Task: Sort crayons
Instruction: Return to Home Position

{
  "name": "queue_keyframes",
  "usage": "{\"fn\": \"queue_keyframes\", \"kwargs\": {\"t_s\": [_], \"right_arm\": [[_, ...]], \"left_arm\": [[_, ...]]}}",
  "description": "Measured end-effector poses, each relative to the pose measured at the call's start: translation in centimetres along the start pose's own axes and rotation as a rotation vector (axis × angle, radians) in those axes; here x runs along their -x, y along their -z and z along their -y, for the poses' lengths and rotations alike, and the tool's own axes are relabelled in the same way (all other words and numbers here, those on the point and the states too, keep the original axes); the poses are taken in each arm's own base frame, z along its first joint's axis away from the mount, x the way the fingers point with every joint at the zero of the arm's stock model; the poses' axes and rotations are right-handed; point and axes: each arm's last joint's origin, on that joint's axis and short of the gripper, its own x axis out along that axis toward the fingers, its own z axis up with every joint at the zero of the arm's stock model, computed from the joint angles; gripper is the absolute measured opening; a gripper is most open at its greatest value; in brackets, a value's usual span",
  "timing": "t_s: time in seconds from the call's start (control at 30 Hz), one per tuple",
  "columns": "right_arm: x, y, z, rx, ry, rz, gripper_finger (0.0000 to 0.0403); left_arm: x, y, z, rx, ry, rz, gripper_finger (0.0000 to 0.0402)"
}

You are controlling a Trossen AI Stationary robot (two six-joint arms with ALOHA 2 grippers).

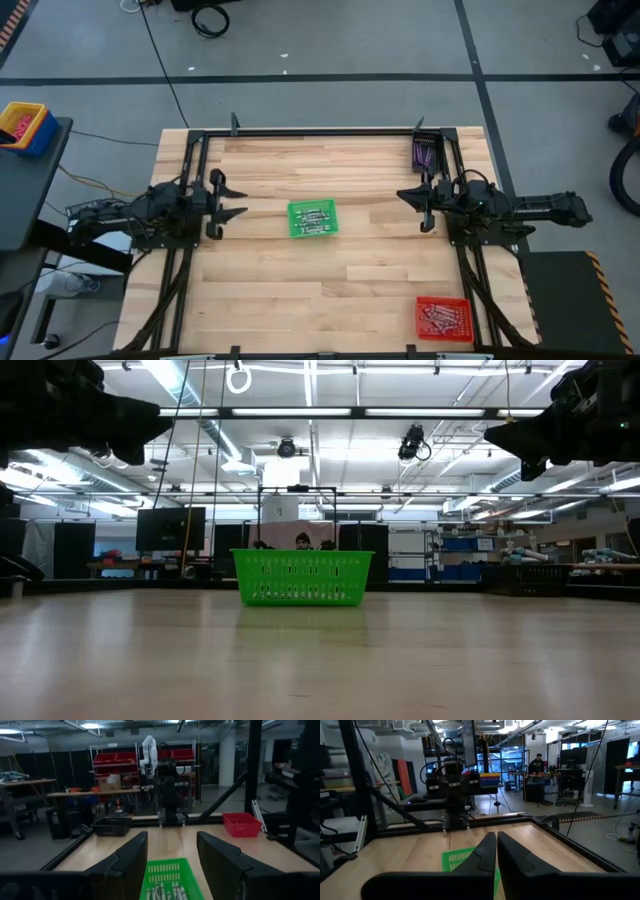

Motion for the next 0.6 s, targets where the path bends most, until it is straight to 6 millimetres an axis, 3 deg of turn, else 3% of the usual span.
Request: {"fn": "queue_keyframes", "kwargs": {"t_s": [0.6], "right_arm": [[0.00,-0.06,0.00,-0.001,-0.001,0.006,0.0023]], "left_arm": [[-0.03,-0.02,-0.01,-0.002,-0.001,0.002,0.0183]]}}
